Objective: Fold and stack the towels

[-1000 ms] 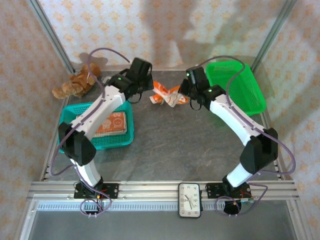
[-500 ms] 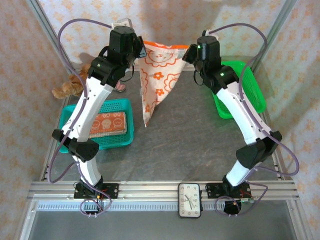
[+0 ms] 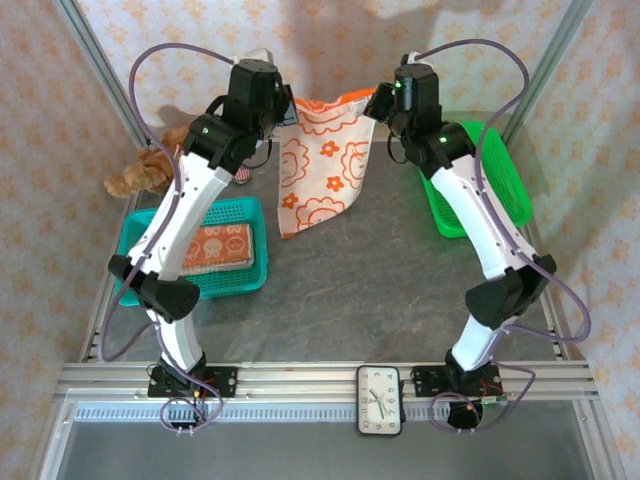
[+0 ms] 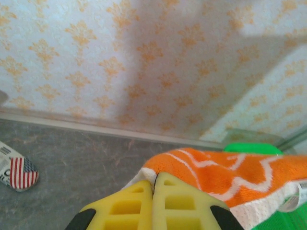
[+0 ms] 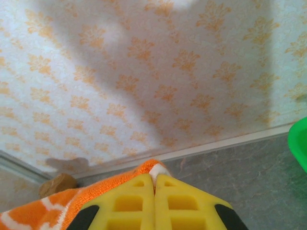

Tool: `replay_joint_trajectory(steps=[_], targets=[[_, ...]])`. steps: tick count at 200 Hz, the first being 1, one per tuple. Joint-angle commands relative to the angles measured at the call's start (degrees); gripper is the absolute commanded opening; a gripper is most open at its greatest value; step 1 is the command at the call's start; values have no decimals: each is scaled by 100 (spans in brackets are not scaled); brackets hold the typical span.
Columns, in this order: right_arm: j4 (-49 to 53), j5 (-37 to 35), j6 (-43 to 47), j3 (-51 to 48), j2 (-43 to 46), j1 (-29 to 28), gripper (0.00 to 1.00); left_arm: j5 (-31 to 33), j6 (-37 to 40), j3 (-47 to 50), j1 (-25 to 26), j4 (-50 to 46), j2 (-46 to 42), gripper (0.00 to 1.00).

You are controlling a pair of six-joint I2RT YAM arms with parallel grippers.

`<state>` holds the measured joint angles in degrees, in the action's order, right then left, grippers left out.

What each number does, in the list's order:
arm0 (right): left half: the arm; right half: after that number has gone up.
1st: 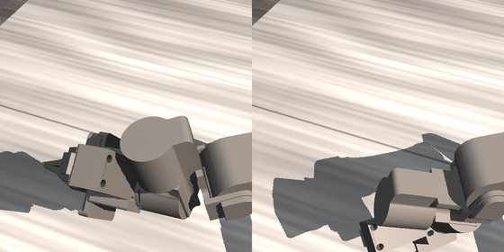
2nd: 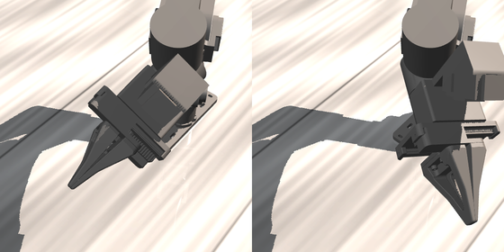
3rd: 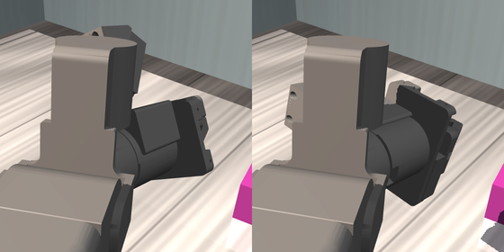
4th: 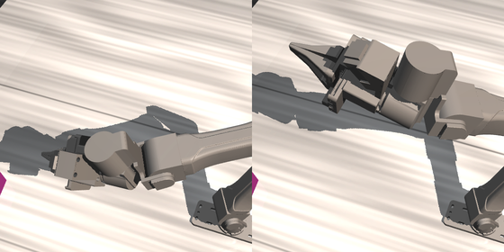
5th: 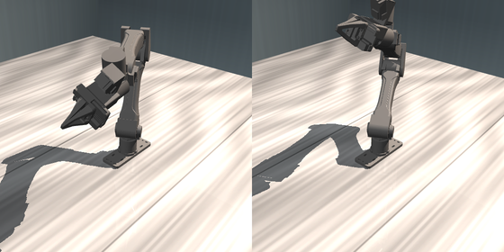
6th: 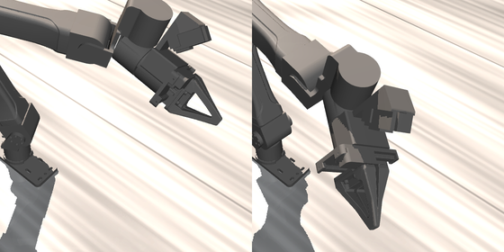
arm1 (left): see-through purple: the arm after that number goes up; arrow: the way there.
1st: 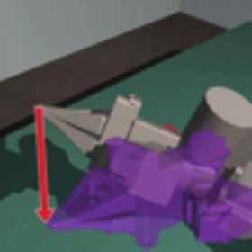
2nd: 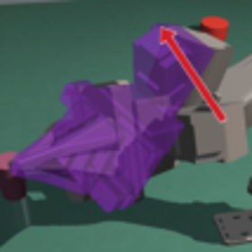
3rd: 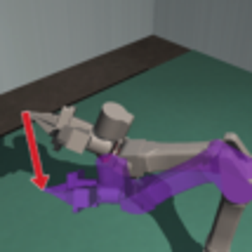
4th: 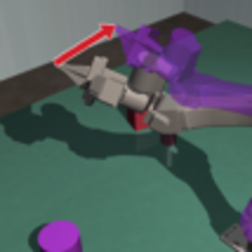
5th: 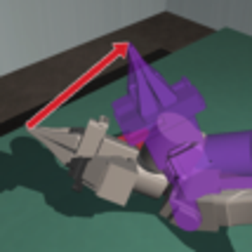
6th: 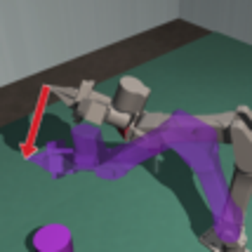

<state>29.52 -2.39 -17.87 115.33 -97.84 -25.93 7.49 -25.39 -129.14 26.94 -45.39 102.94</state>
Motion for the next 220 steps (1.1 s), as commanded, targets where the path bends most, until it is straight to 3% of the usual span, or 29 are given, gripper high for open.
replay_joint_trajectory(steps=[1,57,116,157,220], targets=[[-104,278,106,-321,785,-29,0,105,148,460,226,319,-744,0],[-158,272,196,-1623,2348,-365,0,364,18,1867,809,636,-2128,0],[92,-115,6,-2010,3324,-660,0,867,-42,2121,1451,497,-2776,0],[496,-912,-94,-1667,2660,-573,0,958,97,1580,1265,151,-2106,0],[109,181,-274,-1034,550,417,0,-296,52,1082,-181,611,-233,0]])
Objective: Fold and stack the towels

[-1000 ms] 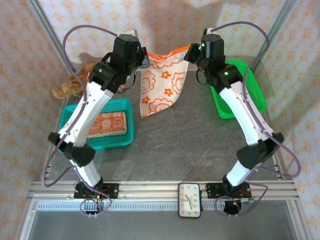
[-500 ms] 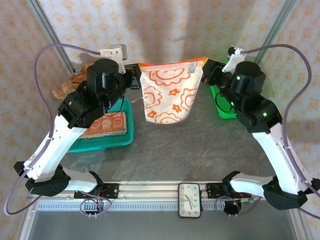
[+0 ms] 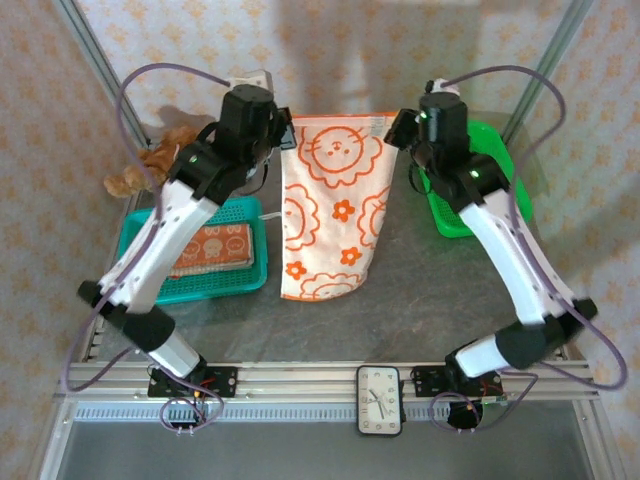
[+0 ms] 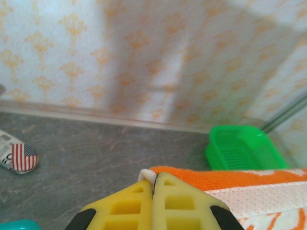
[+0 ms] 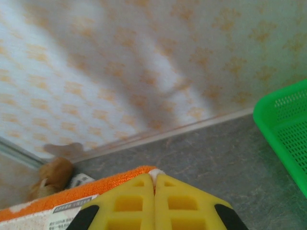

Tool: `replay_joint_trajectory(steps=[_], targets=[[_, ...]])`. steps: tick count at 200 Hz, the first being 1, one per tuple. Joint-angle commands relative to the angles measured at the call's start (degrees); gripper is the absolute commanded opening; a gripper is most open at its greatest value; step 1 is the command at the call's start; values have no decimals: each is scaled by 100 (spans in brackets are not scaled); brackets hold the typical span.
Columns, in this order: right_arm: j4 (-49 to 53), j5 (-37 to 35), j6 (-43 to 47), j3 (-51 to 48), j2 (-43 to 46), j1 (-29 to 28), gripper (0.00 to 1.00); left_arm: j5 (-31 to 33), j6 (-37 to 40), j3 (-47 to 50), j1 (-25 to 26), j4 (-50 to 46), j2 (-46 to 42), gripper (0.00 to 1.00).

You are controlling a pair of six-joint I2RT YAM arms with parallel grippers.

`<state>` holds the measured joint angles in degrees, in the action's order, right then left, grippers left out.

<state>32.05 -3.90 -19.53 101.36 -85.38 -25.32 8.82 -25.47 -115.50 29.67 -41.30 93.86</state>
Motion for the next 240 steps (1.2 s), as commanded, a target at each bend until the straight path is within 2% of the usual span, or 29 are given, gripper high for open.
replay_joint_trajectory(steps=[1,29,52,84,116,144,181,240], targets=[[-163,352,-106,378,-746,372,0,-440,69,-303,-472,215,715,0],[-80,905,-133,1254,-2134,688,0,-673,244,-1188,-825,87,2041,0],[131,1105,-58,1998,-3050,766,0,-623,376,-1876,-967,-142,2846,0],[263,1026,-6,2553,-3879,807,0,-623,415,-1920,-1130,17,3287,0],[337,1016,20,2654,-4349,862,0,-618,507,-1714,-1151,84,3462,0],[325,1274,-23,2281,-4327,873,0,-649,546,-1173,-1148,118,3360,0],[-275,1650,-235,833,-3715,869,0,-954,259,-43,-1145,301,2913,0],[-704,1658,-339,-888,-2747,728,0,-1146,-235,1657,-1048,729,1966,0]])
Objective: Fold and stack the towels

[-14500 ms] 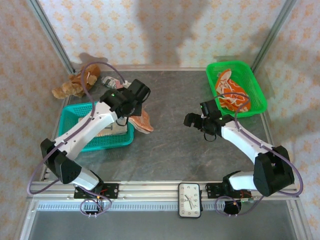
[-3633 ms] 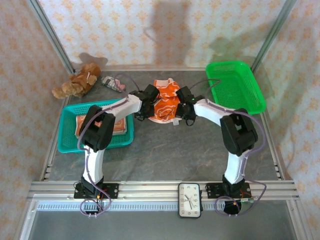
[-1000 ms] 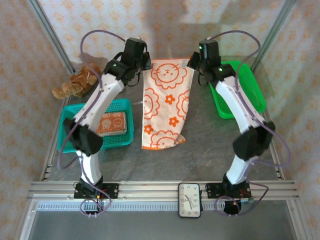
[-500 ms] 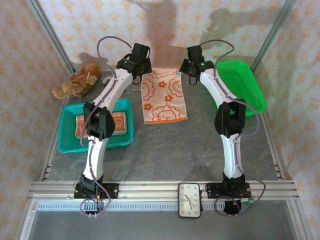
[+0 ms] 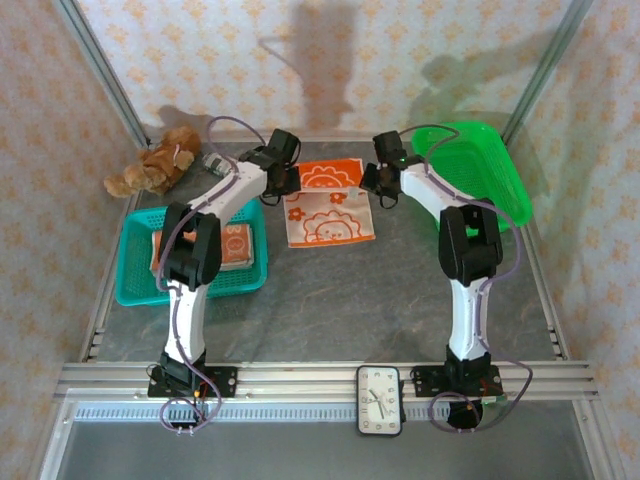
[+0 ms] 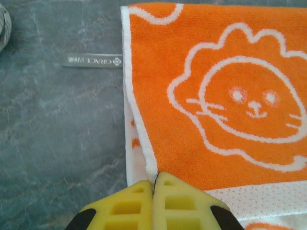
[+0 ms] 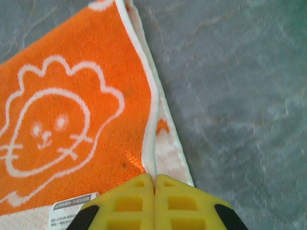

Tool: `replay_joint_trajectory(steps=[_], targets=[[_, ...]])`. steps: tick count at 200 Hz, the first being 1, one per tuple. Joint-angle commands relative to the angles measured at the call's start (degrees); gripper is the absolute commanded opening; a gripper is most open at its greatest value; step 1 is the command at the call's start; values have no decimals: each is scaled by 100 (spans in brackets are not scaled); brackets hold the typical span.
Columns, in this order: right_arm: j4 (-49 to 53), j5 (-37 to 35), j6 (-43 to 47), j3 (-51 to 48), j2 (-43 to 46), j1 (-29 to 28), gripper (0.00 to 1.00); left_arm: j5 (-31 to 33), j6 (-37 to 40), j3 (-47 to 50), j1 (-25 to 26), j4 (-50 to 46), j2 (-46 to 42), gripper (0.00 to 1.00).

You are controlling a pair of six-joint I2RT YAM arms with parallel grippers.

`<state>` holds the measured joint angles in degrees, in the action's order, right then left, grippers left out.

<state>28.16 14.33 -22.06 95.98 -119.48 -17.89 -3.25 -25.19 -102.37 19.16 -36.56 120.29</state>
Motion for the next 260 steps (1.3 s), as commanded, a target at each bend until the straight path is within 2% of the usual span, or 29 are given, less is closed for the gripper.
replay_joint_trajectory(steps=[1,88,179,260], targets=[[-313,-161,-87,-369,676,-18,0,61,-265,364,6,259,-693,0],[-390,-341,-193,-1335,1538,-306,0,35,-489,1428,236,322,-1652,0],[-759,-435,-403,-2372,1683,-521,0,-80,-766,2370,501,568,-1666,0],[-891,-682,-382,-2996,1727,-523,0,-117,-753,2678,692,623,-1544,0]])
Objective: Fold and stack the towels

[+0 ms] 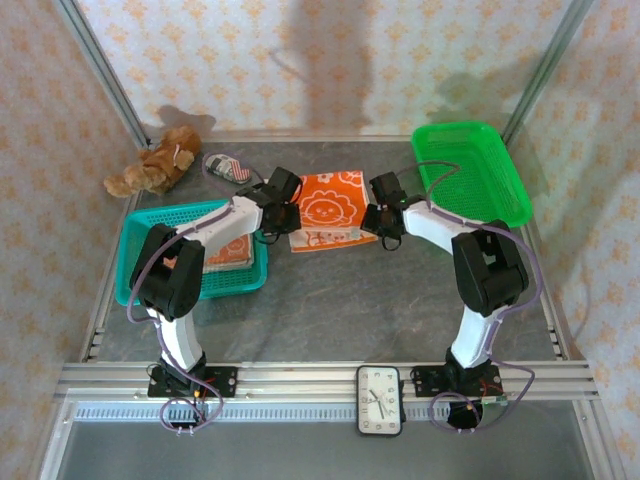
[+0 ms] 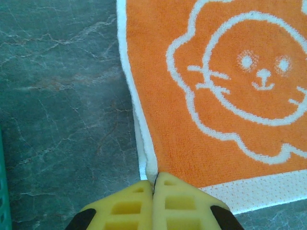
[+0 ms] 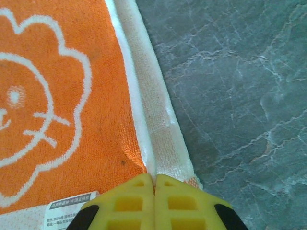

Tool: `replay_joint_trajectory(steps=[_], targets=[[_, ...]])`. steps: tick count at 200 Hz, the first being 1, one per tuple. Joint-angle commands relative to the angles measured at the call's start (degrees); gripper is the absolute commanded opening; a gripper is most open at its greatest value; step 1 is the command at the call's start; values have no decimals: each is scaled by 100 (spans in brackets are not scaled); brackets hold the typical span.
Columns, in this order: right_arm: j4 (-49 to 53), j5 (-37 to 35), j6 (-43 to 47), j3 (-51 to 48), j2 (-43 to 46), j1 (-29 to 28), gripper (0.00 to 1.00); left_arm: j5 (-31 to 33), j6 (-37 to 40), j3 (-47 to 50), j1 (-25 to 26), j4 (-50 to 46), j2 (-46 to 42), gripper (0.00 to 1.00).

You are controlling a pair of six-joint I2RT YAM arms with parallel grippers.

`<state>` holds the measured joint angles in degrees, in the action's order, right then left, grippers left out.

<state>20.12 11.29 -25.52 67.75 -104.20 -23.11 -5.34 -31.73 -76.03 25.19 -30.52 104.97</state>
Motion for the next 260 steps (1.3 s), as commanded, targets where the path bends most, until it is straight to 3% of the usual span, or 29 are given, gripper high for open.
replay_joint_trajectory(steps=[1,166,260], targets=[[-87,-376,-34,-173,199,0,0,90,-103,40,90,16,-7,0],[507,-555,227,511,848,7,0,201,-251,-378,227,-498,-909,0],[342,-490,145,72,891,8,0,-91,-545,412,319,-57,-871,0]])
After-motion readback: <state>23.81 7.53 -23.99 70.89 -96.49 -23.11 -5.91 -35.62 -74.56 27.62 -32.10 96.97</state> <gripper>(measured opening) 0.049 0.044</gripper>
